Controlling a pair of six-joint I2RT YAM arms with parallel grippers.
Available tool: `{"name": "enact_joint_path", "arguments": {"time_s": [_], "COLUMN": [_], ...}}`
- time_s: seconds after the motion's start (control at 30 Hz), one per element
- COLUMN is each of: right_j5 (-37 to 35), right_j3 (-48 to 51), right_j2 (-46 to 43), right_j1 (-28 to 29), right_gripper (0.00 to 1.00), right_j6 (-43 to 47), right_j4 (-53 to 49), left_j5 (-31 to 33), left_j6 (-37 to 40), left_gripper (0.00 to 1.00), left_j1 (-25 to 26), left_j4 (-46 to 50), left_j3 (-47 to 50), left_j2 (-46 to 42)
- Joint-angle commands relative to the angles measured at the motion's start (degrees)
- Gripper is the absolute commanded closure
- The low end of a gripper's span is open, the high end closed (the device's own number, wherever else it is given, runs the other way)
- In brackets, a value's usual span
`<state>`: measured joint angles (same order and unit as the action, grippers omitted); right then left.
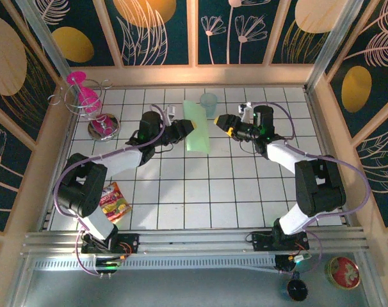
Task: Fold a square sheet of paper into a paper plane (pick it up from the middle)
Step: First fold in half a square sheet of paper at the center of the table.
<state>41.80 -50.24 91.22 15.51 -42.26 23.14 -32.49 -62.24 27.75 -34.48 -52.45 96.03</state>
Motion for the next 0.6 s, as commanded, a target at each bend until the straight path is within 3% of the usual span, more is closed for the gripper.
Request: {"name": "enact_joint_path", "arguments": {"time_s": [0.0, 0.4, 0.57], "right_j5": [7.12, 12.92, 14.47], "right_j3": [1.03, -2.53, -1.8], "right_j2": [0.44, 5.68, 4.85], "right_j1": [0.92, 3.49, 3.76], "right_gripper": [0.25, 0.25, 0.32], "right_j6": [-2.17, -2.91, -3.37], "right_j4": [8.84, 8.51, 10.48], "left_j5": [-6.82, -8.72, -8.09], "left_j6": [-8.03, -9.63, -9.26], "left_gripper": [0.74, 0.74, 0.75], "left_j1": [-0.92, -1.03, -1.16], "left_j4": [-11.75, -11.86, -10.82], "left_j3": [2.38, 3.84, 3.84], "left_j2": [-0.19, 1.79, 3.45]}}
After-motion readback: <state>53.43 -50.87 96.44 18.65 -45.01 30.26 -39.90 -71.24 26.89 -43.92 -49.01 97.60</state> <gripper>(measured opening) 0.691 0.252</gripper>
